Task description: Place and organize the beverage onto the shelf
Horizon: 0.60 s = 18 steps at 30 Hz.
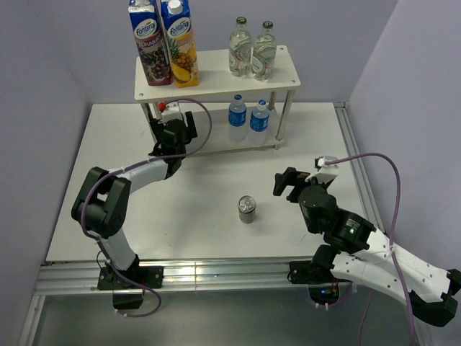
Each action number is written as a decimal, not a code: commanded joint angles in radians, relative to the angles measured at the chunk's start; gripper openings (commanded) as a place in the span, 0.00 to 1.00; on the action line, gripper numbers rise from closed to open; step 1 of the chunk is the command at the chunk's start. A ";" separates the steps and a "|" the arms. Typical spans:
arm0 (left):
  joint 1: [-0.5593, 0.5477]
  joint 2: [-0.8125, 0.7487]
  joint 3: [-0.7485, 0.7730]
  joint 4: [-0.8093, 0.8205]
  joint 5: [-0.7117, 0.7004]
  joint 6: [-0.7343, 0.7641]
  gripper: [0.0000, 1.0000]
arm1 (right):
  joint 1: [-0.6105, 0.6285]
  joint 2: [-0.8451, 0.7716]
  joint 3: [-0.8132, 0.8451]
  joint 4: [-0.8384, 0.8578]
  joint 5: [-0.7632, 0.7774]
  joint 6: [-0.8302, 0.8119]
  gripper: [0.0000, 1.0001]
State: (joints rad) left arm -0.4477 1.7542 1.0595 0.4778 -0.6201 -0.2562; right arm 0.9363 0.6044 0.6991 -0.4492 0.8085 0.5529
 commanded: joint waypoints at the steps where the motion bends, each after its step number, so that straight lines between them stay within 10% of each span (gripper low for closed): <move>1: 0.004 -0.087 -0.016 -0.005 -0.004 -0.028 0.98 | 0.006 -0.011 -0.007 0.030 0.031 0.004 1.00; 18: -0.195 -0.562 -0.337 -0.290 0.000 -0.158 0.99 | 0.006 -0.025 0.000 0.015 0.041 0.024 1.00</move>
State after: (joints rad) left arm -0.6003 1.2652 0.7731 0.2668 -0.6353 -0.3603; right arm 0.9363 0.5835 0.6991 -0.4496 0.8268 0.5575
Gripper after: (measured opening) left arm 0.993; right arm 0.998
